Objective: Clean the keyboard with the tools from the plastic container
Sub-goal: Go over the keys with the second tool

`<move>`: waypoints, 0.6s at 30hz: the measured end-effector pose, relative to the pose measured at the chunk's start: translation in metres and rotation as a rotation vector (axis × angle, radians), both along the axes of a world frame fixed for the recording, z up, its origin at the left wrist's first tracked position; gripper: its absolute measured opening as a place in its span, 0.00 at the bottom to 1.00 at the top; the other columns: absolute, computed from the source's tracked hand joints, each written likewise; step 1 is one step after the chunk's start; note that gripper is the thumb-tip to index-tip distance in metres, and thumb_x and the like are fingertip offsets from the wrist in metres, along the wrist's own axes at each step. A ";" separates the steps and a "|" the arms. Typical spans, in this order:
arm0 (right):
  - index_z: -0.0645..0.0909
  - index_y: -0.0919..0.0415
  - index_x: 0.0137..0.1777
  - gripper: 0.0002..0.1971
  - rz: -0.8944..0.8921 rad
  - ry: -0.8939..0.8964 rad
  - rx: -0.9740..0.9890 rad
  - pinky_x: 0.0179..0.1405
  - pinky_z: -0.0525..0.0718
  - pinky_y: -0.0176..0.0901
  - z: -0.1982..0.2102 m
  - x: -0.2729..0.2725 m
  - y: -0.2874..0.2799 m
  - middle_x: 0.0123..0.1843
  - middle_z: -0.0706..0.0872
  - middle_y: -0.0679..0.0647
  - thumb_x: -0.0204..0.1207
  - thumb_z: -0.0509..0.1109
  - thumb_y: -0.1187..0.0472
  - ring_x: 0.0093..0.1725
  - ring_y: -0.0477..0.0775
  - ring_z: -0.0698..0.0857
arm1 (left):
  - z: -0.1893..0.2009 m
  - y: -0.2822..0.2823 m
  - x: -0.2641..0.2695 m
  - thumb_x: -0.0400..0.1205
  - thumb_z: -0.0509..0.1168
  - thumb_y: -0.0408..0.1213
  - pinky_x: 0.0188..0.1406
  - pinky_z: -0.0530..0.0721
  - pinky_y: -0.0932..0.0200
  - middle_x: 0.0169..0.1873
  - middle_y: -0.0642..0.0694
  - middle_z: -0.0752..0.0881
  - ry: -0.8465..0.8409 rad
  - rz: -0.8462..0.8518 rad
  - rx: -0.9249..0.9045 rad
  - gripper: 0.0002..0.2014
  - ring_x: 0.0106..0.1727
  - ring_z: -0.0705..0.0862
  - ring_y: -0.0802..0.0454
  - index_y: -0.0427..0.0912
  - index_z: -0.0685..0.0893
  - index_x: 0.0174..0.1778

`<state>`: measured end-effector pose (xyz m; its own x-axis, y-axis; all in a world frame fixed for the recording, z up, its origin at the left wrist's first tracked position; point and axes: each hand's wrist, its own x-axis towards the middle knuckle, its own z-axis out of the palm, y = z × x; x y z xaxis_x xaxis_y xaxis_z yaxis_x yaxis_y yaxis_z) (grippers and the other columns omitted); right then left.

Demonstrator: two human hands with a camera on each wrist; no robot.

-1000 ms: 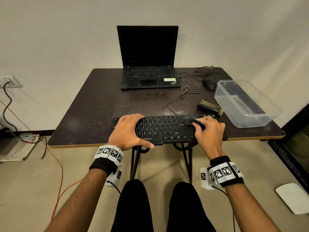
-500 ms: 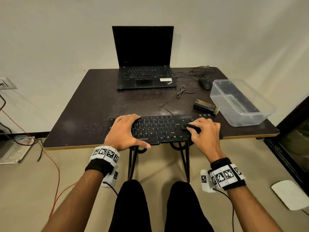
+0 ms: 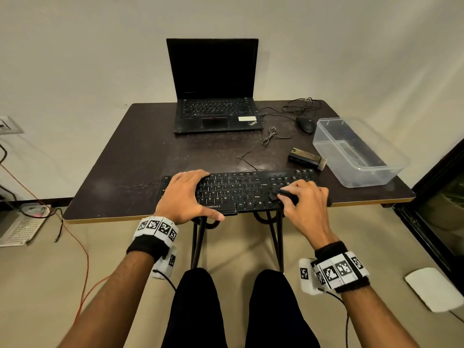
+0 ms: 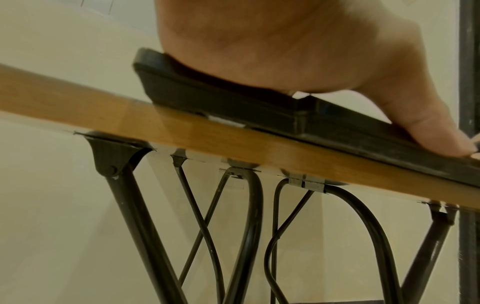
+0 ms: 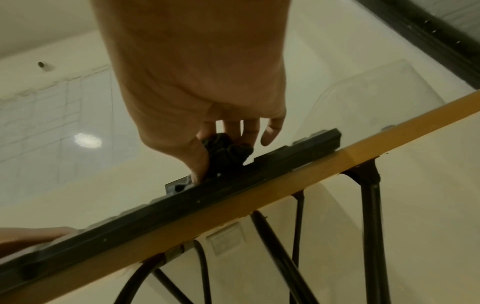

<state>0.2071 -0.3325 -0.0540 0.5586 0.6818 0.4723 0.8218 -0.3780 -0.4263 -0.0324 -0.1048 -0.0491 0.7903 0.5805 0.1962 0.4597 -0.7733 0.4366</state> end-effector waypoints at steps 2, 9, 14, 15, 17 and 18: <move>0.94 0.51 0.51 0.06 -0.077 0.029 0.046 0.54 0.64 0.50 -0.002 -0.001 -0.004 0.48 0.89 0.47 0.77 0.81 0.60 0.52 0.57 0.84 | -0.001 0.001 0.000 0.47 0.72 0.89 0.84 0.66 0.44 0.70 0.62 0.81 0.008 -0.003 0.009 0.62 0.74 0.76 0.55 0.59 0.75 0.76; 0.94 0.51 0.49 0.06 -0.068 0.058 0.175 0.54 0.66 0.51 -0.011 -0.003 -0.010 0.47 0.88 0.45 0.76 0.83 0.62 0.49 0.55 0.84 | -0.003 0.002 0.000 0.48 0.72 0.88 0.85 0.66 0.44 0.72 0.61 0.80 0.008 -0.003 0.015 0.63 0.75 0.75 0.54 0.58 0.74 0.77; 0.93 0.51 0.49 0.04 0.131 0.031 0.220 0.55 0.68 0.50 -0.017 -0.039 -0.002 0.47 0.87 0.43 0.77 0.78 0.59 0.46 0.50 0.82 | -0.002 0.001 0.000 0.49 0.73 0.88 0.84 0.66 0.44 0.71 0.60 0.81 -0.001 -0.009 0.022 0.62 0.75 0.76 0.53 0.57 0.75 0.77; 0.94 0.51 0.50 0.04 0.144 0.013 0.223 0.56 0.67 0.50 -0.018 -0.038 -0.003 0.47 0.88 0.42 0.77 0.78 0.58 0.46 0.49 0.82 | -0.002 0.001 -0.001 0.49 0.73 0.88 0.85 0.65 0.44 0.72 0.60 0.80 0.000 -0.009 0.023 0.62 0.76 0.75 0.53 0.57 0.75 0.77; 0.93 0.51 0.50 0.04 0.084 0.010 0.247 0.57 0.66 0.50 -0.020 -0.028 -0.004 0.48 0.88 0.43 0.78 0.79 0.59 0.47 0.50 0.83 | -0.002 0.001 -0.001 0.48 0.73 0.88 0.85 0.65 0.44 0.73 0.60 0.80 0.007 0.003 0.020 0.63 0.76 0.75 0.53 0.57 0.74 0.78; 0.93 0.51 0.50 0.04 0.044 0.020 0.265 0.57 0.65 0.50 -0.020 -0.026 -0.005 0.48 0.88 0.44 0.78 0.79 0.60 0.47 0.52 0.84 | -0.002 0.001 -0.001 0.48 0.73 0.88 0.85 0.65 0.43 0.73 0.60 0.80 0.009 0.008 0.020 0.63 0.76 0.74 0.53 0.57 0.74 0.78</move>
<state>0.1811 -0.3371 -0.0745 0.5422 0.5596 0.6267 0.8255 -0.2157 -0.5216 -0.0336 -0.1035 -0.0512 0.7874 0.5828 0.2007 0.4698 -0.7782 0.4167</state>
